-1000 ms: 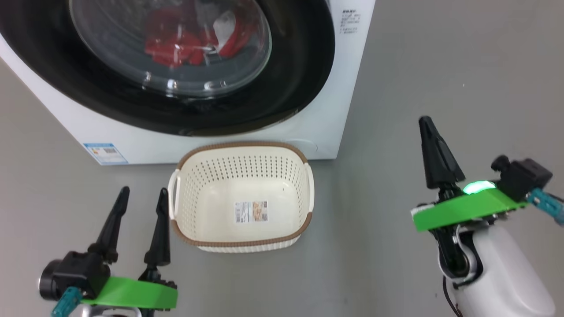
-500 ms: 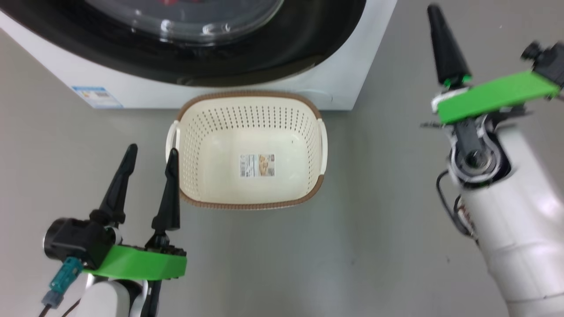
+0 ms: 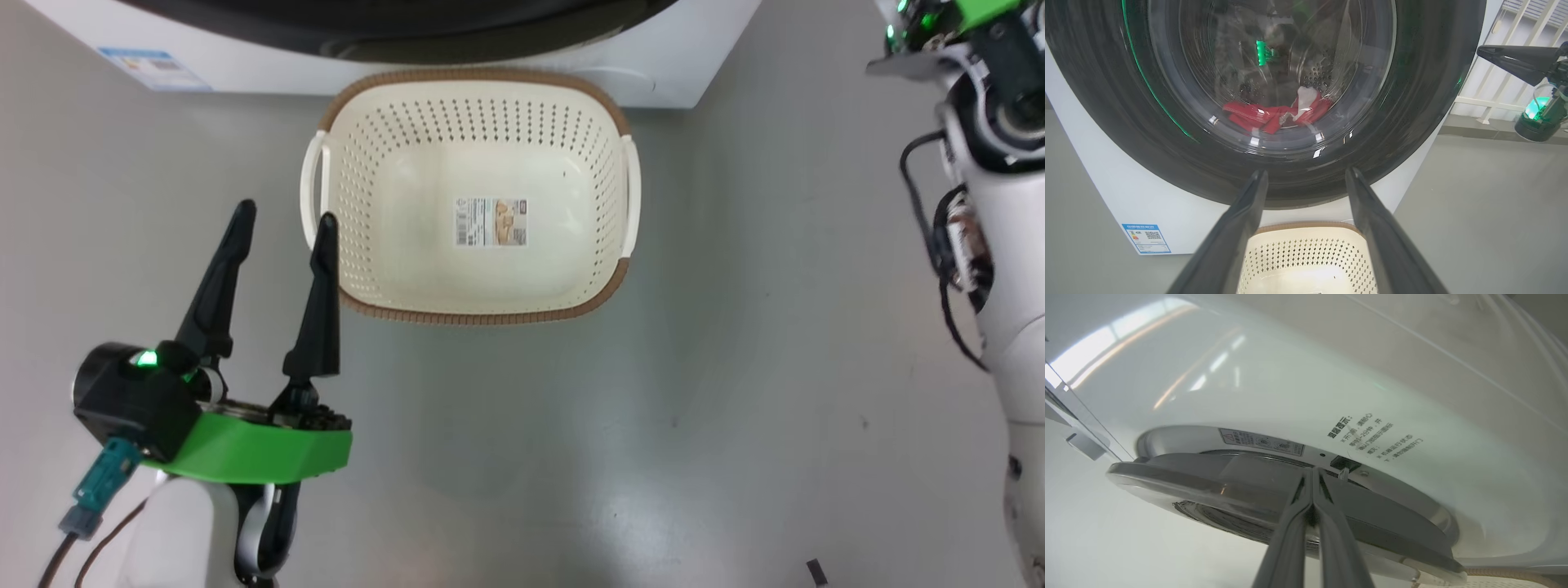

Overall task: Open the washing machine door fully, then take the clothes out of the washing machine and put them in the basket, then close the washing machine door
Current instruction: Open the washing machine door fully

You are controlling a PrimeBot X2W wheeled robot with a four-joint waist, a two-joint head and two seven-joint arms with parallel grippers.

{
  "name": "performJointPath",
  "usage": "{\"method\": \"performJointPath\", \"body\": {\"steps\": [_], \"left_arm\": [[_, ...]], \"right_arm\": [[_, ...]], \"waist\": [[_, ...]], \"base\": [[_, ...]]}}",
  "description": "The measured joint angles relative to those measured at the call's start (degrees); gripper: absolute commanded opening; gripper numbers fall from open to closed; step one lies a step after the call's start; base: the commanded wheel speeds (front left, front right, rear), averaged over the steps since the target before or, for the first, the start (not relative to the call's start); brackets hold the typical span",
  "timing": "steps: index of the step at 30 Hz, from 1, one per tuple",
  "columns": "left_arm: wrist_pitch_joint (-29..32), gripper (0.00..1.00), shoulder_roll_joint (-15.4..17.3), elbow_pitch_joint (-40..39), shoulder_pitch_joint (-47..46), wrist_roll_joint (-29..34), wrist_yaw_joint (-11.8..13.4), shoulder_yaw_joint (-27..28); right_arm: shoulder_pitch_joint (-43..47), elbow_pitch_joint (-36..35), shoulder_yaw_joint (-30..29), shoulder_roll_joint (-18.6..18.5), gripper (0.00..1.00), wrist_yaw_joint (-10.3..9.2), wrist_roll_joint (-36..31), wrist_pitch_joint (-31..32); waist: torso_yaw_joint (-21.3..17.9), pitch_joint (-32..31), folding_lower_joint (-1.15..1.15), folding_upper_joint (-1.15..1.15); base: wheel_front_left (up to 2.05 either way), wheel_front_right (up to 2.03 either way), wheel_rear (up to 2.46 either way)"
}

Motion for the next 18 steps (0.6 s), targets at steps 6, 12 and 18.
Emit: {"method": "performJointPath", "body": {"steps": [6, 12, 18], "left_arm": [[0.0, 1.00, 0.5, 0.1, -1.8, 0.0, 0.0, -0.5], [0.0, 1.00, 0.9, 1.0, -3.0, 0.1, 0.0, -1.8], [0.0, 1.00, 0.9, 1.4, -4.9, 0.1, 0.0, -2.5]], "right_arm": [[-4.7, 0.2, 0.4, -1.4, 0.00, 0.00, 3.5, 7.3], [-8.7, 0.6, 0.9, -1.8, 0.00, 0.00, 3.7, 10.7], [-11.7, 1.0, 2.4, -2.9, 0.00, 0.00, 3.6, 12.6]], "waist": [[0.8, 3.4, 0.00, 0.00], [1.1, 6.4, 0.00, 0.00], [1.3, 8.6, 0.00, 0.00]], "base": [[0.00, 0.00, 0.00], [0.00, 0.00, 0.00], [0.00, 0.00, 0.00]]}}
